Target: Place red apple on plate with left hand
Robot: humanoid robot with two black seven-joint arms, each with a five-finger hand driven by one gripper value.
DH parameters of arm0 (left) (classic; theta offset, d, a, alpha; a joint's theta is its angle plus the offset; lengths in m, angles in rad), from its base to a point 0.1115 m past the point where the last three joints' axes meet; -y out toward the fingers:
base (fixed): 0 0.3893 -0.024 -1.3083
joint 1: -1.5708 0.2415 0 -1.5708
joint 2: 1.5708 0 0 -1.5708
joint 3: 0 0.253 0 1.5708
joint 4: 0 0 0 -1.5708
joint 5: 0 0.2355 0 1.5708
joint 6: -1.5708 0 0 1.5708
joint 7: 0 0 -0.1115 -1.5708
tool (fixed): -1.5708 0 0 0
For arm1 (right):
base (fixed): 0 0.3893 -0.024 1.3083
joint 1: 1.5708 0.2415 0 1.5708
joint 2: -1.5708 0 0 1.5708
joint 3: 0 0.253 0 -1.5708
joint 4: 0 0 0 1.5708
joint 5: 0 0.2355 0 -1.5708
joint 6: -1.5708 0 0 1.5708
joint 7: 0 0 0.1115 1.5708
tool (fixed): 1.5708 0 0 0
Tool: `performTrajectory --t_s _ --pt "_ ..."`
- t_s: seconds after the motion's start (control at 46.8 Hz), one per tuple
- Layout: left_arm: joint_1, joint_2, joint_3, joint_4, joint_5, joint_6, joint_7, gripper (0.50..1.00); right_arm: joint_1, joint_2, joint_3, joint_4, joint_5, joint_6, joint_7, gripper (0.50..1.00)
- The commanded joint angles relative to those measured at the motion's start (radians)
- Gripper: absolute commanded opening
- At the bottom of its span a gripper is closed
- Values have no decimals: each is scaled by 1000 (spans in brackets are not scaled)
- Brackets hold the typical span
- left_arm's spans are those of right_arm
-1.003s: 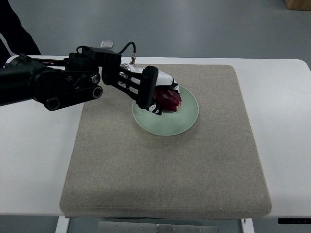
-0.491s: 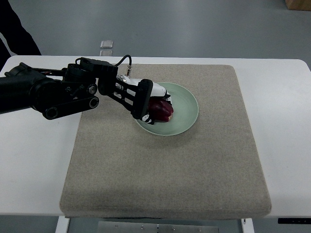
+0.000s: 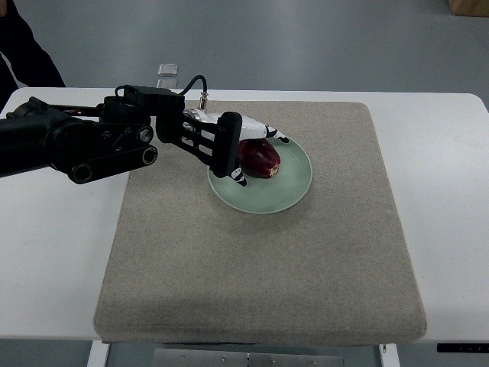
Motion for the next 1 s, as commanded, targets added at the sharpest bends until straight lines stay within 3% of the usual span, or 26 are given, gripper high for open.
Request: performTrajectory --t_s 0.0,0.427,0.555,0.79,0.982 --pt "-3 10 -4 -10 -1 0 -2 992 -1 0 0 0 0 0 0 930" --pt "-3 114 -265 -15 -179 0 -2 992 -1 0 0 0 0 0 0 930" --pt "0 127 -289 7 -419 1 -2 988 -1 0 0 0 0 0 0 930" --pt "3 127 -288 161 -985 6 0 990 -1 0 -2 0 0 0 0 930" --pt "39 119 -293 286 -1225 32 0 992 1 0 0 0 0 0 0 930"
